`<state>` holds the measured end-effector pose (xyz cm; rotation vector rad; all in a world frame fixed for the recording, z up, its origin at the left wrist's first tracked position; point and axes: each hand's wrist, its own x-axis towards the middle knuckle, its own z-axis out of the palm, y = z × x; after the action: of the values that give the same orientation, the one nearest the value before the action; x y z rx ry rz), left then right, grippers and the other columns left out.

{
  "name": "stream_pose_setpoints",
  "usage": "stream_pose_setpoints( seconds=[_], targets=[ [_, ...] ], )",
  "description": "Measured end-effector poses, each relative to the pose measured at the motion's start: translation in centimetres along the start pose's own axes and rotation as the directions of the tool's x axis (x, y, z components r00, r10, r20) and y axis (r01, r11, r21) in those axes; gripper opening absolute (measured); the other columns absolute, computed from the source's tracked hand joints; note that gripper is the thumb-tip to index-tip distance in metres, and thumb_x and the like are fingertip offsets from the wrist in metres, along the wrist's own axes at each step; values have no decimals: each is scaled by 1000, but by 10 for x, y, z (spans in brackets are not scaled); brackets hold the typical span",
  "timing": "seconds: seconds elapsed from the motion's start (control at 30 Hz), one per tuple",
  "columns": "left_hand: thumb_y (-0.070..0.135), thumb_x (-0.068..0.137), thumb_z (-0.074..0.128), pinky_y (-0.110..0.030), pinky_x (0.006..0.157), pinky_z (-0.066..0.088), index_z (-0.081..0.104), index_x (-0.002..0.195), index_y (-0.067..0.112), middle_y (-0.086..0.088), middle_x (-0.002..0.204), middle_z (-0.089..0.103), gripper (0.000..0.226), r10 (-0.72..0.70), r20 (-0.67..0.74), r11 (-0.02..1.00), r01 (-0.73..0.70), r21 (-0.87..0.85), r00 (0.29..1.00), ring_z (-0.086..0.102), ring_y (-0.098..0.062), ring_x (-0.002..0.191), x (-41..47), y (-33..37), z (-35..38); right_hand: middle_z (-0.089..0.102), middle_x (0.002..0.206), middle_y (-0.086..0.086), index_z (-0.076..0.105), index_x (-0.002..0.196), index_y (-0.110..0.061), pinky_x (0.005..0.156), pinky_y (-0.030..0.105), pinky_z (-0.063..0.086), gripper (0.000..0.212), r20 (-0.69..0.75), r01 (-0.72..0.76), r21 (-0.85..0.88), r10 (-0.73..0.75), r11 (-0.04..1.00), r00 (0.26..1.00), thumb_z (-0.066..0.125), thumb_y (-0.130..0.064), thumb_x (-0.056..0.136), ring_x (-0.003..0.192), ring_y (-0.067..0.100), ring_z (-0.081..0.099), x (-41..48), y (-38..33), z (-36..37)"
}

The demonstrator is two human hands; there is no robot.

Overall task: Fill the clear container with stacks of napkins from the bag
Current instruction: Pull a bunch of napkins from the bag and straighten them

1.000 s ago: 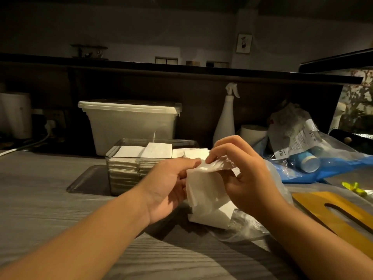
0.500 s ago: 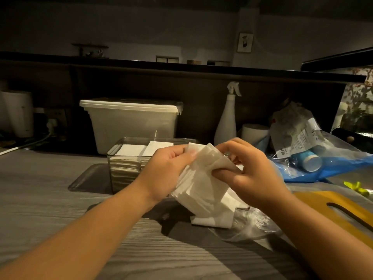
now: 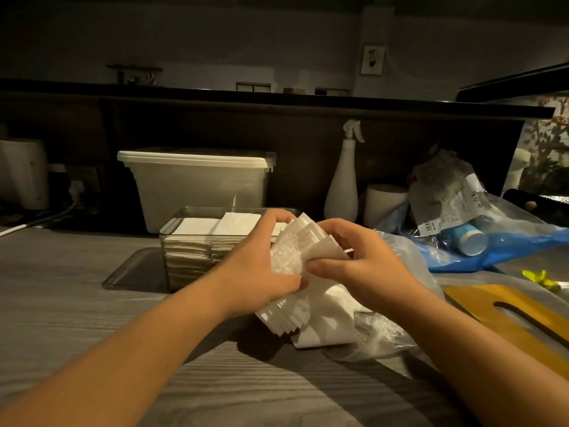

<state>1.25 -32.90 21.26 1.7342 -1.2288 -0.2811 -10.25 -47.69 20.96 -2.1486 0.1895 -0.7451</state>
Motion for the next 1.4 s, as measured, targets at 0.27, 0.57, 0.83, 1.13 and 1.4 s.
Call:
stream_pose_setpoints(
  seconds=[0.27,0.57,0.83,1.13,1.4],
  targets=[
    [3,71,85,-22,61,58,49,113,37,4,89,76,65,-96,-80,991,87,-106,992,74,-11,80,-6,-4,-28,74,110,2,67,117,-21,87,44,59,52,96,-144,362,117,921,988,77,-19,67,103,23,71,2,10,-1],
    [-2,80,75,-53,81,60,56,112,26,-12,97,74,46,-140,-284,956,55,-289,948,71,-33,91,-42,-32,-52,68,116,-12,59,124,-27,89,30,59,50,26,-88,154,85,984,996,82,-22,79,108,8,65,-8,-10,54],
    [-25,79,48,-20,52,50,47,120,22,-15,103,61,63,-191,-269,927,83,-366,944,63,-18,76,-57,-44,-50,66,107,-14,56,111,-30,75,21,58,42,-30,-167,145,173,975,985,82,-21,80,94,3,65,-4,-19,87],
    [-19,75,68,-24,65,58,31,123,43,-7,114,48,87,-118,-189,966,68,-249,975,62,-20,95,-56,-51,-35,56,118,3,49,118,-36,61,16,51,70,169,-214,332,165,919,972,63,-4,59,96,19,61,-12,-17,92],
    [-12,63,61,-23,64,53,34,131,35,-19,120,48,86,-125,-109,915,72,-398,986,59,-31,96,-59,-46,-32,51,121,13,48,121,-34,55,19,49,77,278,-253,428,139,868,950,56,2,54,93,26,58,-15,-19,85]
  ],
)
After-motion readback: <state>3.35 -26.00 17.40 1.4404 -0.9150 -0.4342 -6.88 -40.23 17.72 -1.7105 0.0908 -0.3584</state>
